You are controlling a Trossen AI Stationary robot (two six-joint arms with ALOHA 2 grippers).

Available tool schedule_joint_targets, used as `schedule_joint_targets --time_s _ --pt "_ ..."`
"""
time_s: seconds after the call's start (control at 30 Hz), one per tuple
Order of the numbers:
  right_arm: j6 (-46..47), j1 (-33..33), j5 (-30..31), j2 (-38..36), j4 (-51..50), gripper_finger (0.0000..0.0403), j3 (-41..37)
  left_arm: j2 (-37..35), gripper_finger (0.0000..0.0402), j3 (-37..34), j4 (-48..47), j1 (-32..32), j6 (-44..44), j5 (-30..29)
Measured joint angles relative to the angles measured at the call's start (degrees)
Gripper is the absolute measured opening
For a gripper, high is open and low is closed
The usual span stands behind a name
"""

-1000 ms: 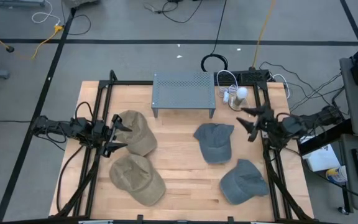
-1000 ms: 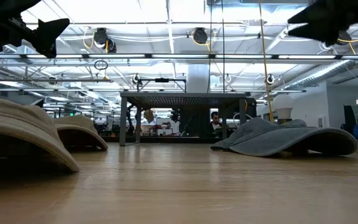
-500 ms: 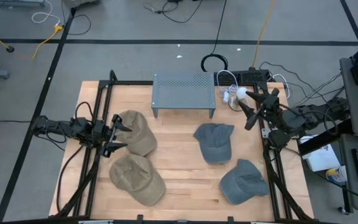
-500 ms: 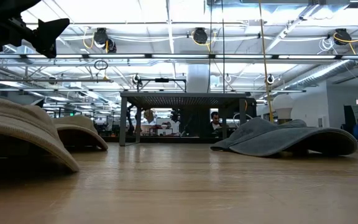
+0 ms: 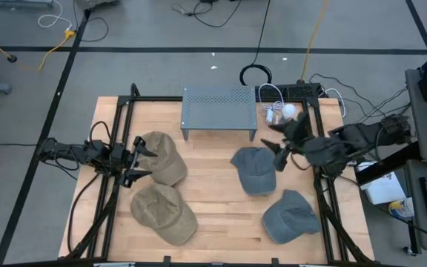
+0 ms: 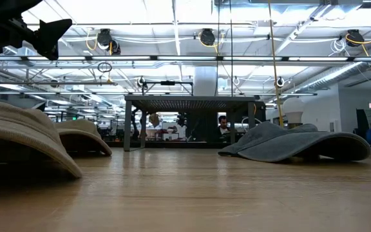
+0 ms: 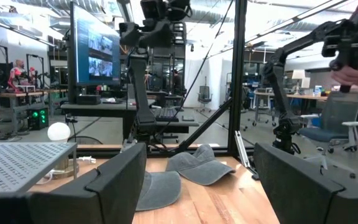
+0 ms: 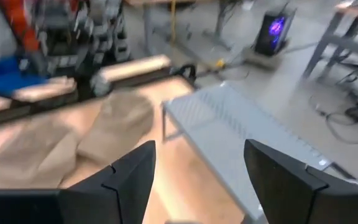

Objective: Pick & Place hat
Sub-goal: Put the top black cap on the shelf

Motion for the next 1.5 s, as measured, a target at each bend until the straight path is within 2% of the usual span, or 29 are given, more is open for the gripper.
schedule_joint_targets --time_s 0.23,0.37,0.57,0.9,1.13,1.5 --pt "5.1 -2.34 -15.93 8.67 -16.5 0.0238 11.15 0.0 0.0299 0.02 0.0 0.01 0.0 0.0" --pt "5.44 -3.79 -25.12 12.06 -22.89 0.0238 14.96 0.0 0.0299 0.01 -0.01 0.0 0.0 0.01" --pt "3.56 -5.33 -39.31 14.48 -24.89 0.0238 15.9 -0.02 0.0299 0.02 0.0 0.01 0.0 0.0" --pt "-0.52 -5.2 -56.15 16.68 -32.49 0.0238 15.89 -0.01 0.0299 0.01 0.0 0.01 0.0 0.01" --pt "-0.25 -4.87 -59.76 16.74 -32.86 0.0238 15.89 -0.02 0.0299 0.02 0.0 -0.01 0.0 0.0" --pt "0.15 -3.26 -59.58 16.74 -32.83 0.0238 15.89 -0.01 0.0299 0.02 0.0 0.01 0.0 0.01"
